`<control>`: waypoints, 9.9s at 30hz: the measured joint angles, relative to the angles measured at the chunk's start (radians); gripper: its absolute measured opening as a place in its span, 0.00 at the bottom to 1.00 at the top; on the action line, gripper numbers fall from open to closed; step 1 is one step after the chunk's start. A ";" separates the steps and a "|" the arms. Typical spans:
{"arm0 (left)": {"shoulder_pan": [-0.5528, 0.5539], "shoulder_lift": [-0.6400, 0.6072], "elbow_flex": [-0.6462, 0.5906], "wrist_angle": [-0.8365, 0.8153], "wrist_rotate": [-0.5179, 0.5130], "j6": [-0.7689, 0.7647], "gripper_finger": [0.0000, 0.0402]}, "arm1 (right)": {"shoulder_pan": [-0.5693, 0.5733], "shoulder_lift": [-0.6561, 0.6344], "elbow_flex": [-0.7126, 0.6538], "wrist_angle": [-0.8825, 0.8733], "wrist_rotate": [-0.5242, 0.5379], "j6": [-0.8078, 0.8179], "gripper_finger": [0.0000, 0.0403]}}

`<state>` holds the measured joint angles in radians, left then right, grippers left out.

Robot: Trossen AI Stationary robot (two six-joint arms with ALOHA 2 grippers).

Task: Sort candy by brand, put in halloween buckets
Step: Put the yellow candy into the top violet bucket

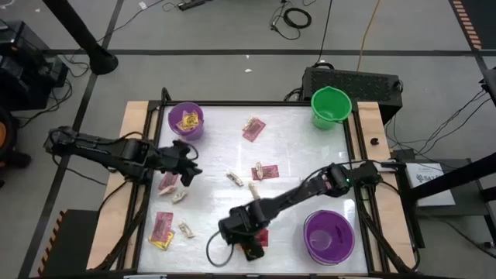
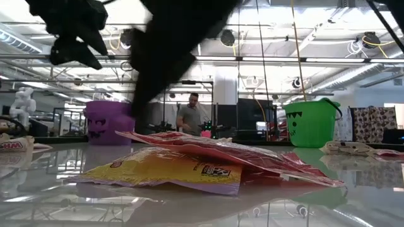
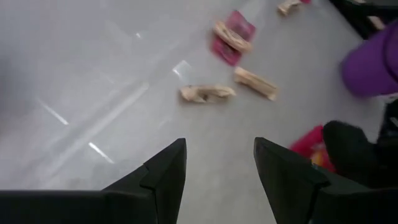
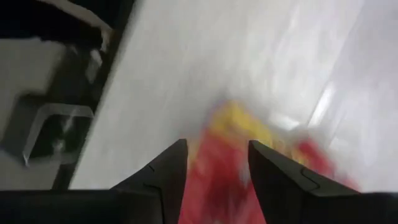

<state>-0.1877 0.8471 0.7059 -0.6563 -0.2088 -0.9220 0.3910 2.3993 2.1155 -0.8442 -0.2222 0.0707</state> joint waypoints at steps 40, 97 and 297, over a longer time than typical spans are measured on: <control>-0.334 0.002 0.000 -0.034 -0.245 0.016 0.49 | 0.003 0.043 0.000 0.102 0.138 0.048 0.47; -0.498 0.002 0.000 -0.219 -0.076 -0.221 0.49 | -0.480 0.043 0.199 0.429 0.355 0.024 0.00; -0.726 0.103 0.003 0.396 -0.152 0.701 0.00 | -0.117 -0.002 0.200 0.509 0.251 -0.640 0.33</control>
<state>-0.9134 0.9497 0.7090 -0.2599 -0.3611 -0.2211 0.2737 2.3974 2.3154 -0.3347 0.0285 -0.5698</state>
